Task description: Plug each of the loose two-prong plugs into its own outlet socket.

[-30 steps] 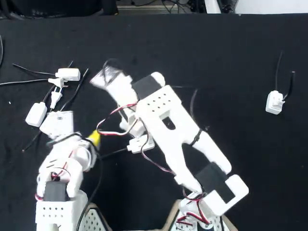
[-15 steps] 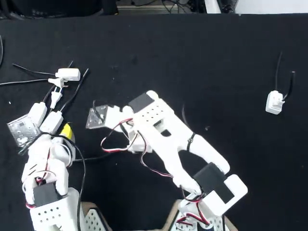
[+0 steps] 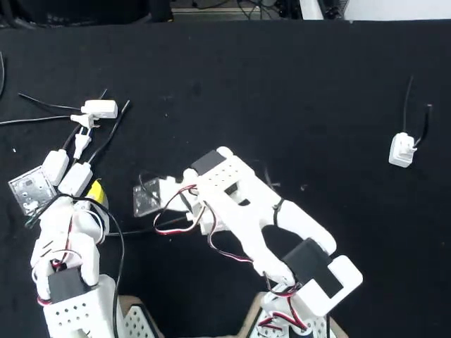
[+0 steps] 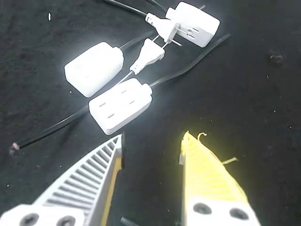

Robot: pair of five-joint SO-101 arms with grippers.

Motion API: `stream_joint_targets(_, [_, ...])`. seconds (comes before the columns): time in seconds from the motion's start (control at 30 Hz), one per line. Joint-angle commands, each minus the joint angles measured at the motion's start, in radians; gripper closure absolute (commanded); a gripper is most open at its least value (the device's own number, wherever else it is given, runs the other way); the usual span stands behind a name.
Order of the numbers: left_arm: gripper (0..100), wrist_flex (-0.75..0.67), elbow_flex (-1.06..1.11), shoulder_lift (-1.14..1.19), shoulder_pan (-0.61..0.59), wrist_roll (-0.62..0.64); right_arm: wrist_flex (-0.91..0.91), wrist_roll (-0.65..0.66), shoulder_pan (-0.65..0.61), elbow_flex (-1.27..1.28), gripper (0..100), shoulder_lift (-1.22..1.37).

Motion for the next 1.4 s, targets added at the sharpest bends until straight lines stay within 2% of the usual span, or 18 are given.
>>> stream_joint_targets(0.0, [79, -0.008, -0.064, -0.008, -0.012, 0.017, -0.020, 0.107, -0.005, 0.004, 66.2, -0.035])
stream_joint_targets(0.2, [79, -0.008, -0.064, -0.008, -0.012, 0.018, -0.114, 0.115, 0.009, -0.010, 66.6, 0.099])
stream_joint_targets(0.37, [79, -0.008, -0.062, -0.008, -0.010, 0.018, -0.040, 0.114, 0.040, -0.087, 68.5, 0.162])
stream_joint_targets(0.43, [79, -0.008, -0.062, -0.008, -0.010, 0.018, -0.017, 0.086, 0.044, -0.110, 77.3, 0.162])
stream_joint_targets(0.53, [79, -0.008, -0.062, -0.008, -0.010, 0.018, -0.017, -0.078, 0.071, -0.177, 99.6, 0.162])
stream_joint_targets(0.57, [79, -0.008, -0.062, -0.008, -0.010, 0.018, -0.008, -0.138, 0.092, -0.203, 97.2, 0.162])
stream_joint_targets(0.6, [79, -0.008, -0.062, -0.008, -0.010, 0.018, 0.009, -0.190, 0.118, -0.223, 95.1, 0.159])
stream_joint_targets(0.67, [79, -0.008, -0.062, -0.008, -0.010, 0.018, 0.052, -0.253, 0.175, -0.262, 99.0, 0.134])
stream_joint_targets(0.83, [79, -0.008, -0.062, -0.008, -0.010, 0.018, 0.189, -0.436, 0.374, -0.323, 98.8, 0.007])
stream_joint_targets(0.97, [79, -0.008, -0.062, -0.008, -0.010, 0.018, 0.229, -0.660, 0.603, -0.387, 98.7, -0.068])
stream_joint_targets(1.03, [79, -0.008, -0.061, -0.008, -0.008, 0.018, 0.238, -0.729, 0.715, -0.430, 98.7, -0.068])
stream_joint_targets(1.13, [79, -0.006, -0.058, -0.008, 0.028, 0.014, 0.258, -0.758, 0.832, -0.499, 98.7, -0.039])
stream_joint_targets(1.37, [79, -0.008, -0.042, -0.008, 0.054, 0.012, 0.331, -0.781, 0.993, -0.765, 98.7, 0.202])
